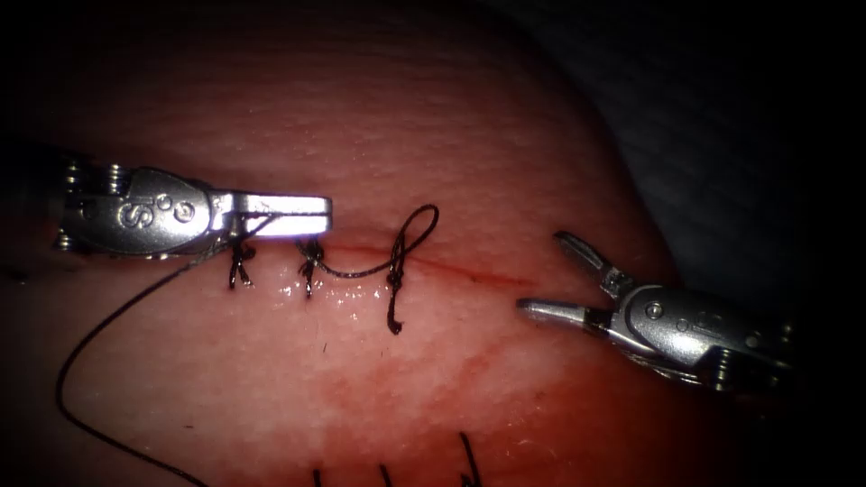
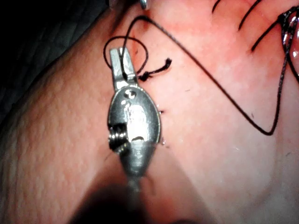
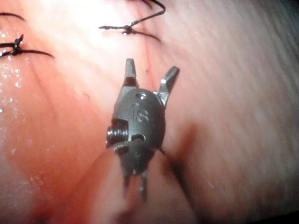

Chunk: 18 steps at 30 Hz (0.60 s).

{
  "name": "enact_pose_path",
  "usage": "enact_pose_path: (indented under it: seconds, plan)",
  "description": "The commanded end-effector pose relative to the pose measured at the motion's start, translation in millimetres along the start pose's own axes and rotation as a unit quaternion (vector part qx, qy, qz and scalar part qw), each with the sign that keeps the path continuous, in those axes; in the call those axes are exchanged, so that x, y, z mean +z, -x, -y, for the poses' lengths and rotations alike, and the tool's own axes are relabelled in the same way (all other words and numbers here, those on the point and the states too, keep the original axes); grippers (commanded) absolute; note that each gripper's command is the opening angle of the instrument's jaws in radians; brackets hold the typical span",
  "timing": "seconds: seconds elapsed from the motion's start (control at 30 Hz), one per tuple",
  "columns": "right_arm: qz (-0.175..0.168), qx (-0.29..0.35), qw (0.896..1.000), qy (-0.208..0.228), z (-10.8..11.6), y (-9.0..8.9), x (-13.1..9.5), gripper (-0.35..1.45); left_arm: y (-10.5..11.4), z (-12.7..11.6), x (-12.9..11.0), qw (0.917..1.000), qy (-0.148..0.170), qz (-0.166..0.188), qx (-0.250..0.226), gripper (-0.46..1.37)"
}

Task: Wound Closure
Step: Pull the suture up with the left arm to tension and cut the suture with the right arm

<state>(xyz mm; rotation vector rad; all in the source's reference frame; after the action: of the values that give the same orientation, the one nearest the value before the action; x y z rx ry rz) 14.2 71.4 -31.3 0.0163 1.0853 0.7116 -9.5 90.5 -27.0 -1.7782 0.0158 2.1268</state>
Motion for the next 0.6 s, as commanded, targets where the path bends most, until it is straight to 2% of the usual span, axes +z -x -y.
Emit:
enact_pose_path:
  seconds: [0.03, 0.17, 0.33, 0.6]
  plan:
    - [0.0, 0.0, 1.0, -0.001, 0.1, 0.0, 0.0, 0.67, 0.0, 0.0, 0.1, 1.0, 0.001, 0.0, 0.0, -0.35]
    - [0.0, 0.0, 1.0, -0.001, 0.1, 0.0, 0.0, 0.69, -0.1, 0.2, -0.1, 1.0, 0.003, 0.001, 0.003, -0.35]
    - [-0.001, 0.006, 1.0, -0.002, 0.1, 0.0, 0.3, 0.88, -0.3, 0.7, -0.5, 1.0, -0.003, -0.004, 0.003, -0.35]
    - [-0.013, 0.018, 1.0, -0.02, 0.2, 0.3, 1.7, 0.87, -0.8, 1.7, -0.6, 1.0, -0.005, -0.002, 0.006, -0.35]
